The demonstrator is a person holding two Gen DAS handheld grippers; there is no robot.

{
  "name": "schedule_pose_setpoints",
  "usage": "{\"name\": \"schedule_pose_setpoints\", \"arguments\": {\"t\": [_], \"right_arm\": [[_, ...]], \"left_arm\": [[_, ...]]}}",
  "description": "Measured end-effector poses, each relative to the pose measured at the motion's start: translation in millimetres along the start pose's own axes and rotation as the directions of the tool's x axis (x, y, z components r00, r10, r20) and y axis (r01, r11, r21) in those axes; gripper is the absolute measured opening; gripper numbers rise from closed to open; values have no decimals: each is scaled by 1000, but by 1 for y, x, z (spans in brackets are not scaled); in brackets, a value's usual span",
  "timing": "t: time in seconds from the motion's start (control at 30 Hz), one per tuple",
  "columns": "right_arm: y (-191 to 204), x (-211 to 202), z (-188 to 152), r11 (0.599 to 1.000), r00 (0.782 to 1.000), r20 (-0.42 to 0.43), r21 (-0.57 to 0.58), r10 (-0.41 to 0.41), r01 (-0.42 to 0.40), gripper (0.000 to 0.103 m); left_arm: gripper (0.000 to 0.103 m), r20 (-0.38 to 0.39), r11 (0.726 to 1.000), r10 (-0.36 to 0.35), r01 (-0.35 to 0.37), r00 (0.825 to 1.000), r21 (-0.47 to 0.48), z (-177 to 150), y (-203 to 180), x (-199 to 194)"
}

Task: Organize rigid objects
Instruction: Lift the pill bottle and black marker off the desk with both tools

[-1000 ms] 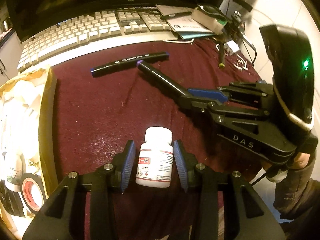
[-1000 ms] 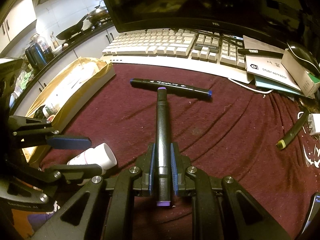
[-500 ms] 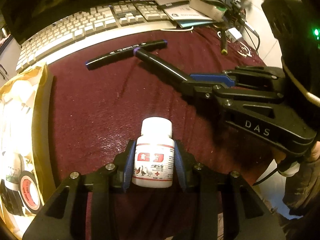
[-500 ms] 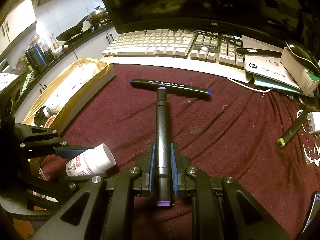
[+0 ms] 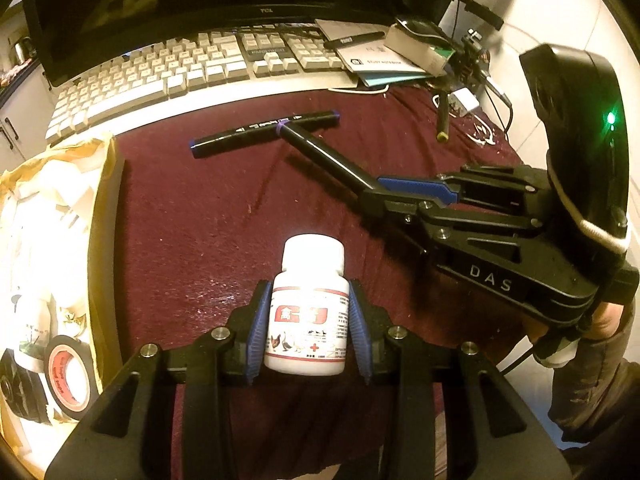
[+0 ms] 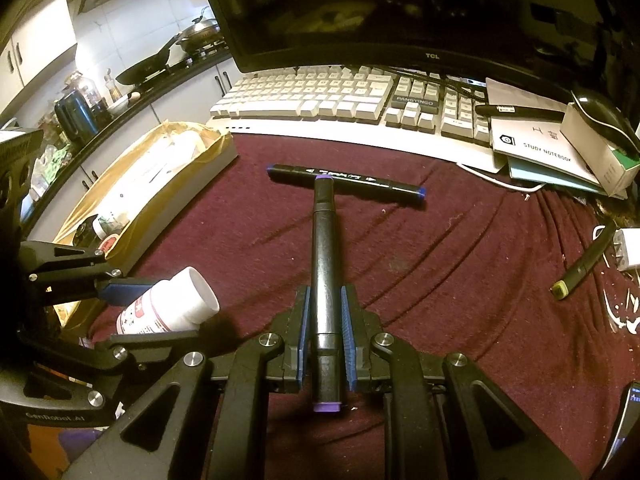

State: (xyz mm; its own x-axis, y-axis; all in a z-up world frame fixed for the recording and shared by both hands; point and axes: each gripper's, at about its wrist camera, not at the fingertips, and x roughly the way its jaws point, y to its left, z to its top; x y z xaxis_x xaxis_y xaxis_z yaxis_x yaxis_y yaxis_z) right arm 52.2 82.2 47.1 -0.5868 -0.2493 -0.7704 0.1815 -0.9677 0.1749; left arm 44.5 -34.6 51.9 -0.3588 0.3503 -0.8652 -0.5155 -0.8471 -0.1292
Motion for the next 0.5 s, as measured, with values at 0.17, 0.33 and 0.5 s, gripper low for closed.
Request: {"name": "schedule_pose_setpoints", "arguments": {"t": [0.17,0.33,0.5], "right_arm": [[3,-2,1,1000,1000,8,3,9,-9,13],[6,-4,2,1000,1000,14,-1,16,-16,13],[10,-6,2,1000,1000,19,-5,22,-21,13]], "left_arm": [[35,20,1000,-3,3,1000,-21,0,4,-6],[35,41,999,4,-3,999,-36,1,10,-15],[35,56,999,12,-9,998,-53,1,17,-22]]}}
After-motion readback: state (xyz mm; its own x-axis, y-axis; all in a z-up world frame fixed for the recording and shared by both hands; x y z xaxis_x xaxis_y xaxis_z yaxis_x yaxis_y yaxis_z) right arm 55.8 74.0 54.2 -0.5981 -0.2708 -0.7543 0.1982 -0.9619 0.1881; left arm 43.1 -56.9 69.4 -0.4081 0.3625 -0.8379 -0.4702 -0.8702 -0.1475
